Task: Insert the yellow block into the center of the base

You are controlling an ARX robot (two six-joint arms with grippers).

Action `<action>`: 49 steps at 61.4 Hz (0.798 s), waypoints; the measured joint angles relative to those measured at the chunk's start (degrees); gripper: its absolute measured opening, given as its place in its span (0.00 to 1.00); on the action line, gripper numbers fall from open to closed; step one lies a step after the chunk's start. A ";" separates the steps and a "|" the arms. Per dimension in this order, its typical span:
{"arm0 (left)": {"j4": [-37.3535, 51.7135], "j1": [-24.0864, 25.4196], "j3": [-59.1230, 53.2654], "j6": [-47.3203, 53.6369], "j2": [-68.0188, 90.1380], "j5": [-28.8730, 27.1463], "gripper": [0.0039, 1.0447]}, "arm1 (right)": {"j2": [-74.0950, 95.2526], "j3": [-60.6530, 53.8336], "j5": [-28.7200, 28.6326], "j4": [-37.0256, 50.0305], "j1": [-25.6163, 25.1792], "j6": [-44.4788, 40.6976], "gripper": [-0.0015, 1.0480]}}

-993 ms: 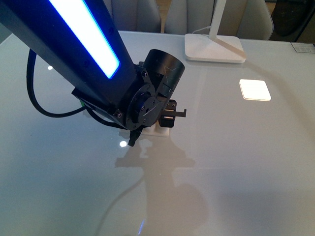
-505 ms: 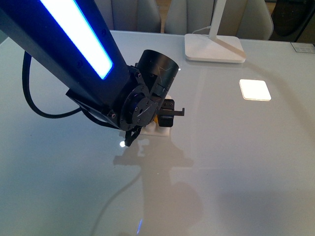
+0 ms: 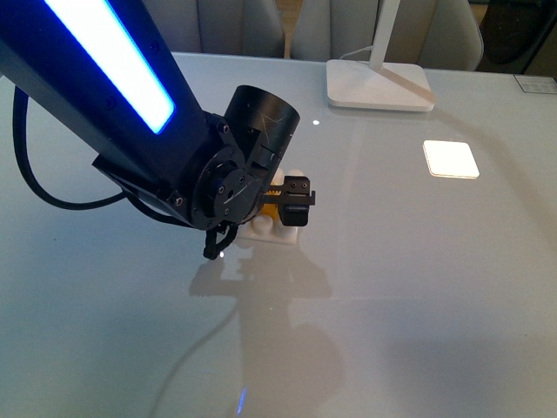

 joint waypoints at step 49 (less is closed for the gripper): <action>14.80 10.99 -37.51 -7.78 -40.70 4.11 0.93 | 0.00 0.00 0.00 0.00 0.00 0.00 0.92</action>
